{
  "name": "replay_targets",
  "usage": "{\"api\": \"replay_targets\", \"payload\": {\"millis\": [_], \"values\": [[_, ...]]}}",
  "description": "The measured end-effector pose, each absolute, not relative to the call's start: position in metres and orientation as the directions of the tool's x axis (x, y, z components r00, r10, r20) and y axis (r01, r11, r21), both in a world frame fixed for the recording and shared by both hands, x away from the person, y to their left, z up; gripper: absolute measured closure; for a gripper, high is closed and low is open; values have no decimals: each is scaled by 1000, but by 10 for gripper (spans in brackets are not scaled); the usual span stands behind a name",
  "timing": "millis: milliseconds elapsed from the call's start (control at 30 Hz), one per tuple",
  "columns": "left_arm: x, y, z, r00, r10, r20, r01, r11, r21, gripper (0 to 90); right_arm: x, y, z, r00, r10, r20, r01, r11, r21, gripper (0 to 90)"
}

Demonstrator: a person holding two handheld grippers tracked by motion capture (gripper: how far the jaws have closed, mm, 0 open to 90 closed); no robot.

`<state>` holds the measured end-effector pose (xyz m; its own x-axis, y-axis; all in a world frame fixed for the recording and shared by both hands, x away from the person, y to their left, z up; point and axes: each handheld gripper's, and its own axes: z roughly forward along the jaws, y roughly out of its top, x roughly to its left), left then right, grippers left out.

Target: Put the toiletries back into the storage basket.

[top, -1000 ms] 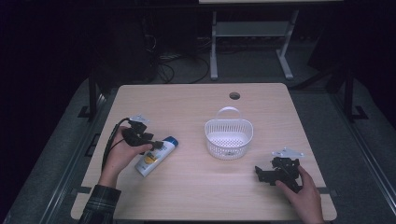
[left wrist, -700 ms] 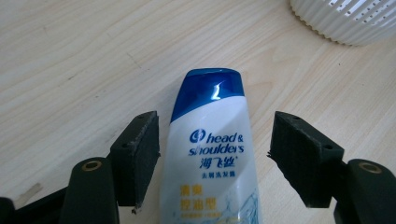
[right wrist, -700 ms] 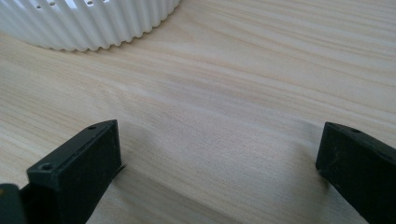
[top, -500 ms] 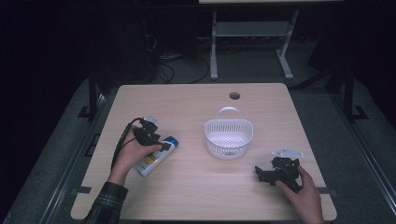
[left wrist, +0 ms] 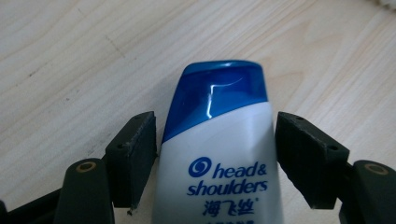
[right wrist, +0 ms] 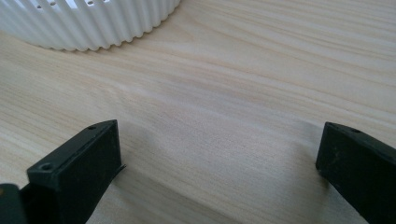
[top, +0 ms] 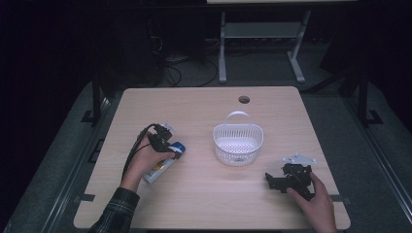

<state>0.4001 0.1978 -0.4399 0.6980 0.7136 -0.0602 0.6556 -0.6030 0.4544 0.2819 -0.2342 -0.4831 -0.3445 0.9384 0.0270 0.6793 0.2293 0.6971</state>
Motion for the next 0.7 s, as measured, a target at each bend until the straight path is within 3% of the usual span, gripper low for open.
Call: {"api": "replay_targets", "payload": {"millis": [700], "values": [[398,192,-445,710,703,-22,647,-640,415,342,282,-234,-483,-347,938,27,679,231,697,0]]}}
